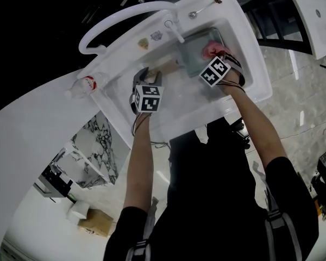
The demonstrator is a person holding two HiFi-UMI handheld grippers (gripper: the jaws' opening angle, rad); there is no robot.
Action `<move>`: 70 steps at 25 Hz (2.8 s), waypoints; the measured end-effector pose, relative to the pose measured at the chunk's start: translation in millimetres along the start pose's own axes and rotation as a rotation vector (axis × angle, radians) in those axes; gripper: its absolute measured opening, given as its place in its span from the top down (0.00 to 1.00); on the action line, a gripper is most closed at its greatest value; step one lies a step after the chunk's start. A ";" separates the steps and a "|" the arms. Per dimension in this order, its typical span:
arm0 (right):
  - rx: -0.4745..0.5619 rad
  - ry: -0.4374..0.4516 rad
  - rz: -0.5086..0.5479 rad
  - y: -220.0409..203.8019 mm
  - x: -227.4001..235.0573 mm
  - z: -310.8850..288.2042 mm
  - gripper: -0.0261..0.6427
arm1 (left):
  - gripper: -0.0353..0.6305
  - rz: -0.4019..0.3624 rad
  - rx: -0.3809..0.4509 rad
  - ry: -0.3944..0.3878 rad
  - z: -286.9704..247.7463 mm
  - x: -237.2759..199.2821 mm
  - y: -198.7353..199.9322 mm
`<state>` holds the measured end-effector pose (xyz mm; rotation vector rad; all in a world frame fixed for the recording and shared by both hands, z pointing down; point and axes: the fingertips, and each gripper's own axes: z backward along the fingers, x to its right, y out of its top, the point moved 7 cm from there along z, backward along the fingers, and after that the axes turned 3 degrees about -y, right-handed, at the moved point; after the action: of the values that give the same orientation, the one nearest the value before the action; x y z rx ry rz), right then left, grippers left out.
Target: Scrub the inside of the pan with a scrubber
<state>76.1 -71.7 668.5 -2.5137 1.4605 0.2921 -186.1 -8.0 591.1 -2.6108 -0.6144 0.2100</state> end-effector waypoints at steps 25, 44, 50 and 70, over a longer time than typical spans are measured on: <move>0.123 -0.106 -0.089 63.0 42.1 -27.6 0.93 | 0.66 -0.022 -0.013 -0.032 -4.0 -2.0 1.0; 0.453 0.186 -0.013 121.6 -19.7 2.1 0.93 | 0.66 -0.004 -0.022 -0.031 -4.4 -1.9 2.5; 0.445 0.260 0.057 125.6 -30.0 7.8 0.93 | 0.66 0.001 -0.020 -0.025 -4.3 -2.5 1.7; 0.250 0.687 0.391 76.2 -72.5 22.6 0.93 | 0.66 0.006 -0.022 -0.016 -4.5 -1.7 1.9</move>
<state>-27.0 -42.0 660.4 -2.1979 2.0660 -0.7253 -185.9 -12.0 594.3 -2.6349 -0.6179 0.2274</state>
